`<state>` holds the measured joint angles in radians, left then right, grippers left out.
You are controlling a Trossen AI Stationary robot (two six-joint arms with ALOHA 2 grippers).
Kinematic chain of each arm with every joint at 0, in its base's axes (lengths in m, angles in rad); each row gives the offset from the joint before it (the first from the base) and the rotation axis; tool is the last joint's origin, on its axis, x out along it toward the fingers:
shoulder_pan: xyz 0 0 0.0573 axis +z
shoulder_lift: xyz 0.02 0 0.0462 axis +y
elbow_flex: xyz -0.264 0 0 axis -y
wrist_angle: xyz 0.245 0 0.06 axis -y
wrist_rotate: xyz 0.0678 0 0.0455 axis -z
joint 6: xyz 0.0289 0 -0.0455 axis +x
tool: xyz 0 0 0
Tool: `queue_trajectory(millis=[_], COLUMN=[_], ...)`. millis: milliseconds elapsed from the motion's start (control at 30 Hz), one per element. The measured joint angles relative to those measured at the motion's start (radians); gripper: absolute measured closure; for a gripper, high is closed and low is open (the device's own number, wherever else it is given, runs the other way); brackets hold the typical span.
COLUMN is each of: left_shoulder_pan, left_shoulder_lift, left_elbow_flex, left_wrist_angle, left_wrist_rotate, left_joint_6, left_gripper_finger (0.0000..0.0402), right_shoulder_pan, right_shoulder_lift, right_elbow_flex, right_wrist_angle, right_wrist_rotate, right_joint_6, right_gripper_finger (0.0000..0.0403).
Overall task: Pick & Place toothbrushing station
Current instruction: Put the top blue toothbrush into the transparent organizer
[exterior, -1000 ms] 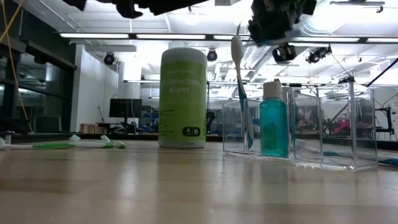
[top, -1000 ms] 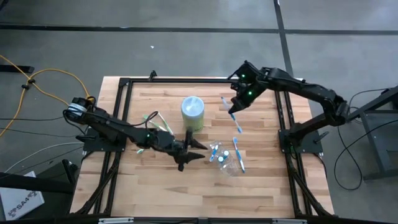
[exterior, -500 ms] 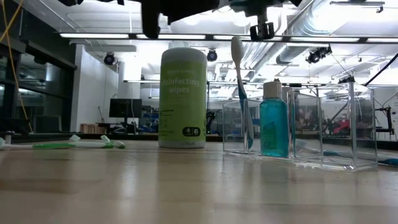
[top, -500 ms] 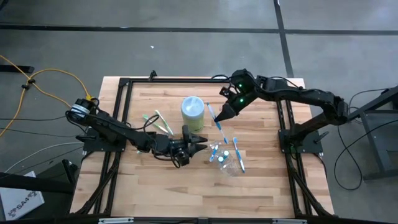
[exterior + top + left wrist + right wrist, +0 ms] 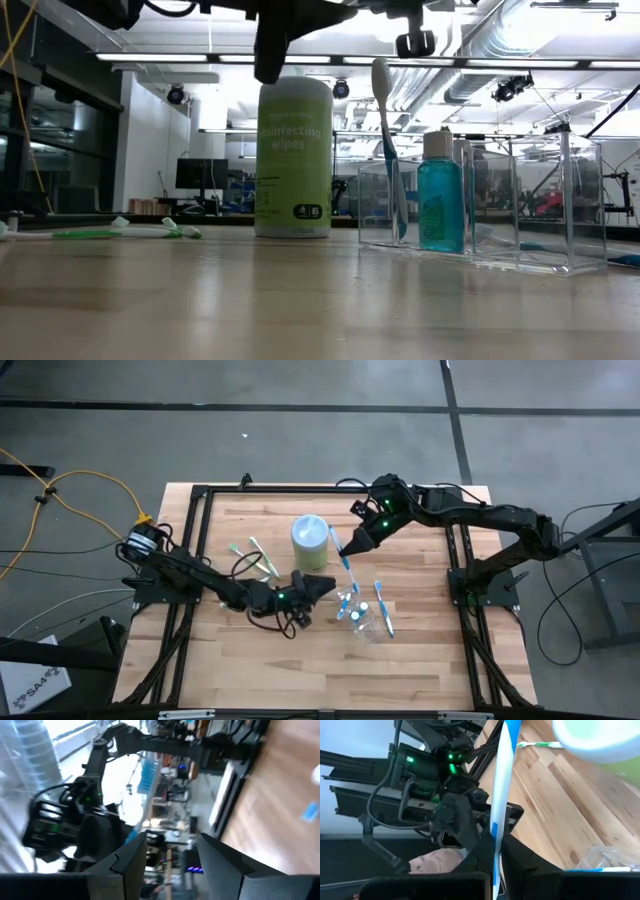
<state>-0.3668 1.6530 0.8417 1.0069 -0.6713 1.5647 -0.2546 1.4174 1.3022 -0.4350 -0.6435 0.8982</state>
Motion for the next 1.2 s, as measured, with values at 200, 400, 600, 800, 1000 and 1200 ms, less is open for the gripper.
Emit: queue_trajectory(millis=[200, 400, 600, 800, 1000, 1200], left_shoulder_pan=[0.000, 0.000, 0.006, 0.032, 0.056, 0.051], left_shoulder_lift=[0.030, 0.035, 0.043, 0.055, 0.056, 0.056], left_elbow_flex=[0.006, 0.024, 0.043, 0.049, 0.049, 0.049], left_wrist_angle=[0.093, 0.096, 0.099, 0.094, 0.095, 0.101], left_wrist_rotate=[-0.012, 0.008, 0.044, 0.055, 0.088, 0.134], left_joint_6=[0.173, 0.181, 0.227, 0.246, 0.241, 0.246], left_gripper_finger=[0.0253, 0.0266, 0.0267, 0.0267, 0.0267, 0.0267], right_shoulder_pan=[0.000, 0.000, 0.000, 0.016, 0.034, 0.032], right_shoulder_lift=[0.013, 0.013, 0.013, 0.013, 0.013, 0.013], right_elbow_flex=[0.000, -0.001, -0.001, -0.001, -0.001, -0.001], right_wrist_angle=[0.015, 0.030, 0.060, 0.074, 0.074, 0.073], right_wrist_rotate=[0.010, 0.012, 0.014, 0.016, 0.018, 0.022], right_joint_6=[0.022, 0.031, 0.051, 0.052, 0.052, 0.052], right_gripper_finger=[0.0395, 0.0395, 0.0395, 0.0395, 0.0395, 0.0395])
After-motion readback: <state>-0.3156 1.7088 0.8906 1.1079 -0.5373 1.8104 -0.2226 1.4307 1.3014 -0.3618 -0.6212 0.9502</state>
